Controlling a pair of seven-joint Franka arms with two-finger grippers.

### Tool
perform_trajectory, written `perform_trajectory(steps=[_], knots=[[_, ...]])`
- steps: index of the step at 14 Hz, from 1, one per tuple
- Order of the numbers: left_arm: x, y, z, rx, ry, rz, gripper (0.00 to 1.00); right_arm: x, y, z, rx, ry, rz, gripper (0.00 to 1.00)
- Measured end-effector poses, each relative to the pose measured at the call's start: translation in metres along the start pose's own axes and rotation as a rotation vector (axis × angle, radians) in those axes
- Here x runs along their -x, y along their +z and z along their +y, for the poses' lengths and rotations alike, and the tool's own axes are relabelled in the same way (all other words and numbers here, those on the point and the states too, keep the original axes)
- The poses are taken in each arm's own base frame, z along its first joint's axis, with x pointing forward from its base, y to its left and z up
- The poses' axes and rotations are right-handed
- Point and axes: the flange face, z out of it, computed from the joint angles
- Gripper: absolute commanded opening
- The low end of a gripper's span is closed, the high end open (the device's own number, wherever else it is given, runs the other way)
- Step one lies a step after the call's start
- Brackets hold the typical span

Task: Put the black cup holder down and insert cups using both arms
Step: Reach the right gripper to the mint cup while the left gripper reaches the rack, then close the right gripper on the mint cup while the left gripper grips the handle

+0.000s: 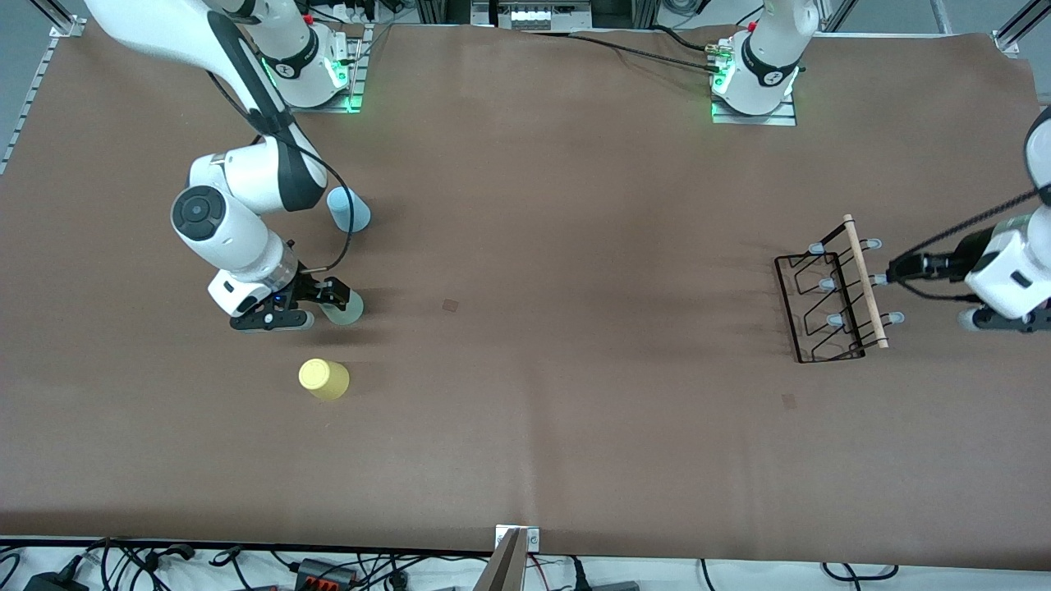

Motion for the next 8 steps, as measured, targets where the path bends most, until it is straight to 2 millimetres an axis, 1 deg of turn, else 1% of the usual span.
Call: perform_trajectory(steps=[2,4,5,7,8], knots=[[-0.004,0.023,-0.001,-0.001,0.001,0.011,0.99,0.006,0.012,0.000,0.000,0.013,-0.003,1.00],[-0.002,0.049,-0.008,-0.004,-0.009,0.054,0.99,0.012,0.020,-0.010,0.000,0.026,-0.014,1.00],[0.002,0.066,-0.010,-0.007,-0.012,0.090,0.99,0.015,0.022,-0.016,0.000,0.030,-0.020,1.00],[0.017,0.098,-0.009,-0.011,-0.011,0.144,0.99,0.022,0.027,-0.022,0.002,0.030,-0.032,1.00],[0.028,0.110,-0.007,-0.013,-0.010,0.158,0.95,0.024,0.029,-0.021,0.003,0.030,-0.037,1.00]])
